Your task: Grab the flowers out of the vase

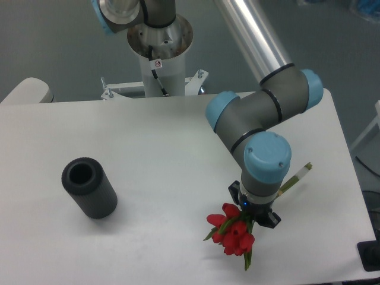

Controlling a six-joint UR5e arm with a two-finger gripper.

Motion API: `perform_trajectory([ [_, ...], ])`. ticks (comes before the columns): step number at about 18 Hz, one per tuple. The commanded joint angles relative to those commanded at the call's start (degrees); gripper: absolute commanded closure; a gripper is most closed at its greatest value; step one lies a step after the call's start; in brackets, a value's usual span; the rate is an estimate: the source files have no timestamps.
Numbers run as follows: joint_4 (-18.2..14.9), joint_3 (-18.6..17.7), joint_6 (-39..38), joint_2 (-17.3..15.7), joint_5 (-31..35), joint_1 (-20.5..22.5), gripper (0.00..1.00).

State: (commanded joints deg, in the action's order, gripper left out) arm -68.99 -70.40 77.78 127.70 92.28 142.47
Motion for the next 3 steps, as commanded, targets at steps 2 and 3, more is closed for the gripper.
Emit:
perform_trajectory([
  [2,-0.3,0.1,1.7,0.2,1.0,0.0,1.00],
  [3,-0.3,0.1,2.2,0.1,1.1,0.0,1.00],
])
